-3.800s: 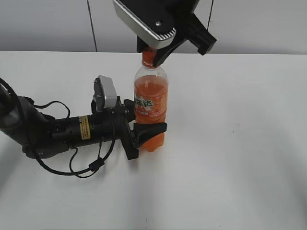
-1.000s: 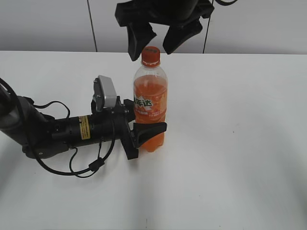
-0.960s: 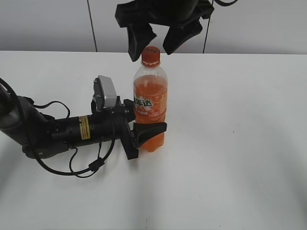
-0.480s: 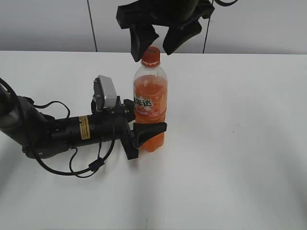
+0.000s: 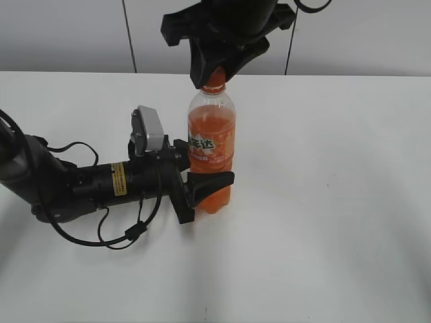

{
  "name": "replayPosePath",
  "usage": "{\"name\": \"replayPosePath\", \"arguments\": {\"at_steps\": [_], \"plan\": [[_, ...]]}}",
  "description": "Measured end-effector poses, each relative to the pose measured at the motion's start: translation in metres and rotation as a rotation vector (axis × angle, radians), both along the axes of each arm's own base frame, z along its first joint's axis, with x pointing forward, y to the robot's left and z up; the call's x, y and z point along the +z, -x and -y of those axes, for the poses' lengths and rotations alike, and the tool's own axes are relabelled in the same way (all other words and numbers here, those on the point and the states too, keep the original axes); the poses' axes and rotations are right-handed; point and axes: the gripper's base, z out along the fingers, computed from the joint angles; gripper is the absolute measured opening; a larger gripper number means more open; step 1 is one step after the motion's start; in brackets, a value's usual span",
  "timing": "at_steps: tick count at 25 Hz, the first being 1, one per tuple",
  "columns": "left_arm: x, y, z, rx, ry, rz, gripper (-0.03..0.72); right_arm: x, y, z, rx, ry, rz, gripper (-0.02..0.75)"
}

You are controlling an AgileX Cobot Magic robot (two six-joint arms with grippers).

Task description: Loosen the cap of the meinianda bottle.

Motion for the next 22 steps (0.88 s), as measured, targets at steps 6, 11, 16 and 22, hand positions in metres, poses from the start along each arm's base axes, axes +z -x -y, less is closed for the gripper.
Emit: {"name": "replayPosePath", "arguments": {"at_steps": [6,11,16,22], "plan": [[0.0000,-0.0001,0.0000,0.001,0.000,0.000,0.395,0.0001,0.0003,-0.0005,0.119,0.021,0.038,0.282],[0.0001,0.0000,0.0000,0.000,0.001,0.000,0.395,0.0002,0.0006,-0.0008,0.310,0.058,0.103,0.281],[0.0000,0.0000,0.0000,0.000,0.000,0.000,0.395,0.0002,0.0007,-0.0010,0.555,0.109,0.188,0.279],[-0.0005,-0.0001,-0.0001,0.002,-0.005,-0.004,0.395,0.0006,0.0006,-0.0011,0.864,0.177,0.301,0.273]]}}
